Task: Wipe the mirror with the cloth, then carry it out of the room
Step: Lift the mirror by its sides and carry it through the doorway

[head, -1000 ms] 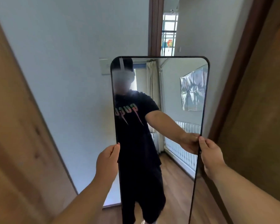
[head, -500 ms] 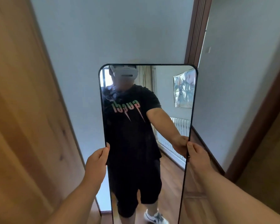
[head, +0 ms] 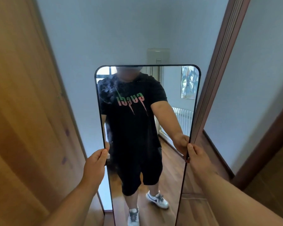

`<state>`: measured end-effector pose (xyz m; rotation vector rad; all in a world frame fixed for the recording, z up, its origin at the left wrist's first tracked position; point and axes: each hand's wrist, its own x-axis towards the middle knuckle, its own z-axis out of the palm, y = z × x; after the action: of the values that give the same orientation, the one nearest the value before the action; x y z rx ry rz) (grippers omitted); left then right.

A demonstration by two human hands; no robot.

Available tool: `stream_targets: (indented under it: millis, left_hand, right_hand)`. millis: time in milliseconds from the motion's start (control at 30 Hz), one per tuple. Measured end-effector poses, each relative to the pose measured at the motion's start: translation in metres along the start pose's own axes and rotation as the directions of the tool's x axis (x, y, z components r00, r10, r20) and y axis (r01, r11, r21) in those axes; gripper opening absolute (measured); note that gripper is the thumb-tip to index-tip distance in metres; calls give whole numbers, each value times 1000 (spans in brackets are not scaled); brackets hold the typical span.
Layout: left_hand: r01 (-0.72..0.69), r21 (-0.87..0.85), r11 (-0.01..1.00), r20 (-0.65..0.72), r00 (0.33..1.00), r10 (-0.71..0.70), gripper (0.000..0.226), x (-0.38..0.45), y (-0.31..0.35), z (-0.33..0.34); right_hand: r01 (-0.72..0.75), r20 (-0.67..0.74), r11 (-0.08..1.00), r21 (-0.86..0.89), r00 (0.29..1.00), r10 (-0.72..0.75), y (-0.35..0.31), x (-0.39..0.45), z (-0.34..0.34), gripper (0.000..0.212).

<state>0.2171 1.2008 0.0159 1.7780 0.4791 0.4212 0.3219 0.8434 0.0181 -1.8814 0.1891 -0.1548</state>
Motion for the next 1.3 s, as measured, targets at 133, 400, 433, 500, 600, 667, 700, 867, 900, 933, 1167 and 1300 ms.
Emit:
stream_targets:
  millis: [133,400,433,500,600,667,700,867,900,933,1167,1300]
  left_hand:
    - [11,-11,1000,20,1000,-11,35,13,-3,1]
    - [94,61,994,24,995,-96,42,42,7,11]
    - [101,74,992,34,994,-103,41,43,8,12]
    - [101,96,990,56,993,-107,37,45,11,14]
    - [129,72,989,92,987,-135,30,47,19,17]
    - [152,53,987,123,980,-158,22,48,23,18]
    - [160,49,986,136,977,-166,21,49,23,19]
    - [189,72,979,173,965,-199,42,54,21,20]
    - [192,74,979,180,963,-203,43,55,21,20]
    - [199,70,978,186,960,-209,44,55,21,20]
    - [222,-44,974,171,962,-212,19,41,20,10]
    - [213,-26,977,139,968,-207,46,28,22,2]
  right_hand:
    - [-40,22,999,15,999,40,-3,12,9,27]
    - [-162,83,987,-25,983,163,-15,40,28,49]
    - [-182,89,983,-11,979,182,-17,41,31,51]
    - [-197,88,980,20,977,195,-20,43,37,48]
    - [-203,89,978,43,976,199,-26,44,43,45]
    - [-230,113,972,51,968,223,-31,44,46,49]
    - [-224,134,971,78,968,213,-33,44,47,60]
    - [-193,197,970,150,967,162,-31,42,43,85]
    - [-193,193,970,148,968,163,-32,42,43,87]
    - [-204,189,969,141,966,176,-34,40,43,90]
    - [-328,147,936,128,940,309,-41,20,33,82]
    - [-361,155,922,143,928,339,-45,2,23,81]
